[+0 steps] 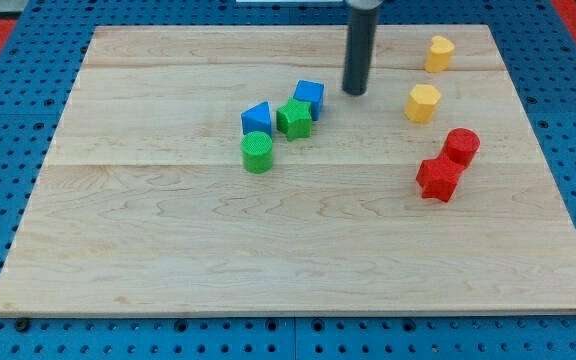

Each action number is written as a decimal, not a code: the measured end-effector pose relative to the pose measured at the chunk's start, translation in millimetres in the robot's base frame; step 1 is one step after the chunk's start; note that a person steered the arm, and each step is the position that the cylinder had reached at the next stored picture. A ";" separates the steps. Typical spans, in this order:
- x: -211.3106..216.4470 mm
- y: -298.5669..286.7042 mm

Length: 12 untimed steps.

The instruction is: Separate the group of blocks

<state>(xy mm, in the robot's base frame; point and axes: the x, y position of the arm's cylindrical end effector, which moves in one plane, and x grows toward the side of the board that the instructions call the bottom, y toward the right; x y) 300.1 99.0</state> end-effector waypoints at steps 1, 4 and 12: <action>24.5 -36.6; 67.8 -59.5; 77.1 -55.3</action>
<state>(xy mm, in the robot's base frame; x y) 377.2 43.7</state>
